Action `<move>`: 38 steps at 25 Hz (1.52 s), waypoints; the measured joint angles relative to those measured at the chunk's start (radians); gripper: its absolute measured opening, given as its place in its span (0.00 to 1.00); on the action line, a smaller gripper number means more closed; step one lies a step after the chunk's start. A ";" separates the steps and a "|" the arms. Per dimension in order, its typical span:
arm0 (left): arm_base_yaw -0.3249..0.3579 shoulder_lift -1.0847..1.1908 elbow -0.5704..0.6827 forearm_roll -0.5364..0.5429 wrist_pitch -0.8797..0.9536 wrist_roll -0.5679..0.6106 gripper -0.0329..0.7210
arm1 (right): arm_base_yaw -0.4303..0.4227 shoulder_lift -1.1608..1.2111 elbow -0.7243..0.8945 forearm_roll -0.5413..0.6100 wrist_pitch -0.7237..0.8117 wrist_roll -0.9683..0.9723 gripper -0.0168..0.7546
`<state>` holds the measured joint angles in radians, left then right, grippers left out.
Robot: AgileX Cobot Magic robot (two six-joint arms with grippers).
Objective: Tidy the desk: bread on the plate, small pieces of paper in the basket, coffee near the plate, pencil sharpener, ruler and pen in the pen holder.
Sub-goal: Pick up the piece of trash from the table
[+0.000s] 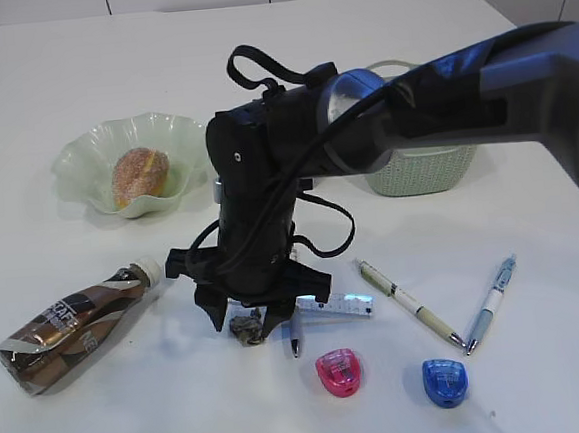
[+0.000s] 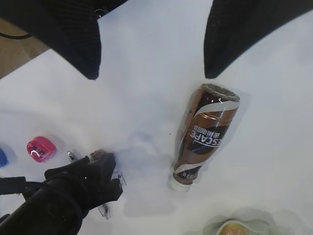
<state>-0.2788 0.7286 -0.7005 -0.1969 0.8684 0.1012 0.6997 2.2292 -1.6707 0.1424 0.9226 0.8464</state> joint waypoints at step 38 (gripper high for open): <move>0.000 0.000 0.000 -0.008 0.000 0.000 0.66 | 0.107 0.001 -0.010 0.027 0.034 -0.121 0.04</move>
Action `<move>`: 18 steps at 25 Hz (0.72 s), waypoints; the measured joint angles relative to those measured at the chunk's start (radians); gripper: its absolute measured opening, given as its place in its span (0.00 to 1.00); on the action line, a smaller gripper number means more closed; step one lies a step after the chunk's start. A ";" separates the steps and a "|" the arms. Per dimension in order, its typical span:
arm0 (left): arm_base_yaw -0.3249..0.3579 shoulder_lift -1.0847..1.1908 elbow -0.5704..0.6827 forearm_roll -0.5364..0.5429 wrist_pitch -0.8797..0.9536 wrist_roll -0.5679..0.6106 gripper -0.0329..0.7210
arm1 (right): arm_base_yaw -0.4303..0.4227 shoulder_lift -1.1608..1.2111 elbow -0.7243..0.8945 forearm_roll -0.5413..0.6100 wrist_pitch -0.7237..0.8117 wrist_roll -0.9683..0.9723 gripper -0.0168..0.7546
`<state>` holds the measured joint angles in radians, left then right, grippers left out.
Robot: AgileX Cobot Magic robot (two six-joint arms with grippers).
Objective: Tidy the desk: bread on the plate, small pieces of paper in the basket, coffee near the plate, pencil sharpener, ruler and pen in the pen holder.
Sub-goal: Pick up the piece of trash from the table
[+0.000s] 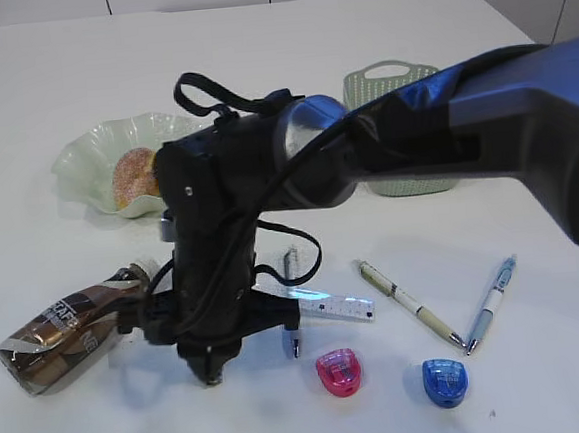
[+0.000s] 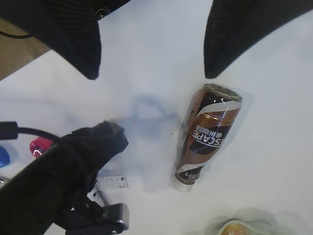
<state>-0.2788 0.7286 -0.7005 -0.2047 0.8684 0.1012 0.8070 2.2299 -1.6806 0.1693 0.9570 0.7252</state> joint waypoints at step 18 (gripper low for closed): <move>0.000 0.000 0.000 -0.013 0.000 0.000 0.66 | -0.006 -0.069 -0.310 -0.187 0.096 -0.179 0.04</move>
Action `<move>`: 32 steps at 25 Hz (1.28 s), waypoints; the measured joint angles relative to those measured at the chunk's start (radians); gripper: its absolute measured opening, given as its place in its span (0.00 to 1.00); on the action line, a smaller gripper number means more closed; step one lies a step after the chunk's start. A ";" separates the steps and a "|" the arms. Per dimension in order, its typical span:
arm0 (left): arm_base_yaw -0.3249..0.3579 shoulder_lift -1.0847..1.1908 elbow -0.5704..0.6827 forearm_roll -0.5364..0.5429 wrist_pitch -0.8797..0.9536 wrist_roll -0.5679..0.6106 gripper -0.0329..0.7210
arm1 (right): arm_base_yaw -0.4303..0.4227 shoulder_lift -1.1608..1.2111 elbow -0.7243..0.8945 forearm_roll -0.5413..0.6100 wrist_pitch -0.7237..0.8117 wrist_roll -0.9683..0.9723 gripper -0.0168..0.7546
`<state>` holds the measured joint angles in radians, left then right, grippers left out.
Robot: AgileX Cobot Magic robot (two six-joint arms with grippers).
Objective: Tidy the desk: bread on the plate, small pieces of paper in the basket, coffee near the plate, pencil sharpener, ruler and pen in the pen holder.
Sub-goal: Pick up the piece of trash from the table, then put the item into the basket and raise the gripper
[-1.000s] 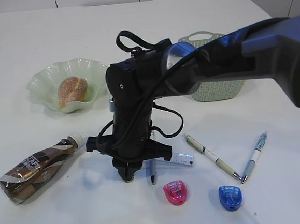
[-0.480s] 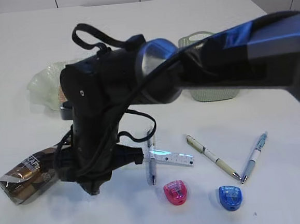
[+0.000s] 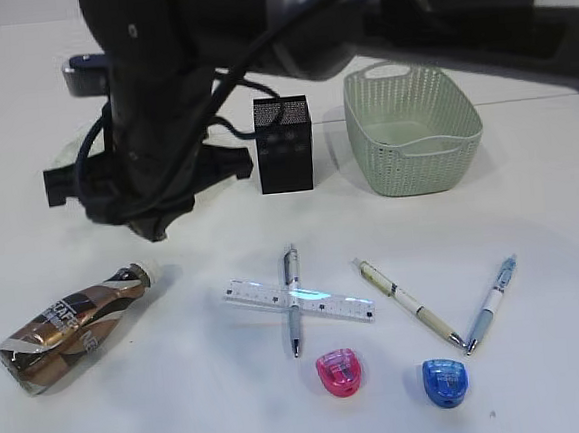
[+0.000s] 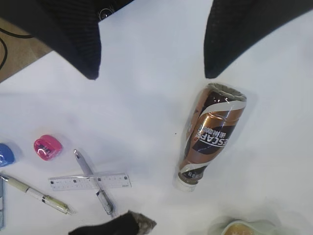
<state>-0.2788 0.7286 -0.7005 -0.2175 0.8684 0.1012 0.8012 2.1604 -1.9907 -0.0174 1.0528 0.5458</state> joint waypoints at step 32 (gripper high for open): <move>0.000 0.000 0.000 -0.017 0.002 0.000 0.66 | -0.478 0.000 -0.097 0.043 0.103 -0.430 0.04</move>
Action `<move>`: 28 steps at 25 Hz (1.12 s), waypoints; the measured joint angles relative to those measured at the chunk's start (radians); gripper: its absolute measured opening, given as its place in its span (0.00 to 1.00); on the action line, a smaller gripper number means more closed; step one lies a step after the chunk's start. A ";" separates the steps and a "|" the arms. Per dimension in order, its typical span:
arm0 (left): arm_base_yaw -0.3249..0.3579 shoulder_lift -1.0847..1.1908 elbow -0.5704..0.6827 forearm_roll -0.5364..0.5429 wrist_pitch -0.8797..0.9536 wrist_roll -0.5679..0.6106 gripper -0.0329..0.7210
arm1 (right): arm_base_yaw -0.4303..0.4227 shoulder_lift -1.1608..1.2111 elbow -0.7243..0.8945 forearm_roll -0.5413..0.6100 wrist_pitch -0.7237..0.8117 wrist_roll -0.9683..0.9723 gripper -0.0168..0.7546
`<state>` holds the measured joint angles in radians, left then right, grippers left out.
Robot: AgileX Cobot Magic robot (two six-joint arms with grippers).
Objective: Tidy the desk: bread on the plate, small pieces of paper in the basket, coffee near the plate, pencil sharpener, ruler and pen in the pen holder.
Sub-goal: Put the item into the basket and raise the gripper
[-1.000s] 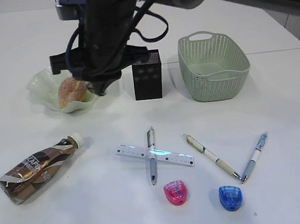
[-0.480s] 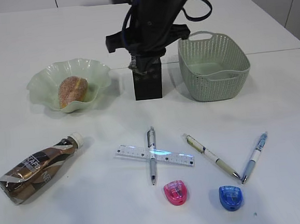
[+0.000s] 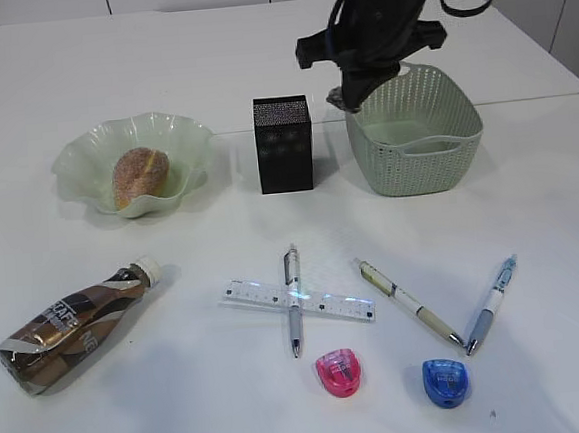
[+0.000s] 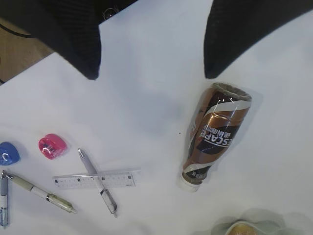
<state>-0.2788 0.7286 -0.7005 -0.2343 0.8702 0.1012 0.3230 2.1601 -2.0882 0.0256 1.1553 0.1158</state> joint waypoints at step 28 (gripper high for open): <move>0.000 0.000 0.000 -0.022 0.004 0.000 0.66 | -0.166 0.102 -0.001 -0.026 -0.117 -0.038 0.18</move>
<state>-0.2788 0.7286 -0.7005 -0.2567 0.8739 0.1012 0.1573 2.2624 -2.0889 0.0000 1.0380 0.0775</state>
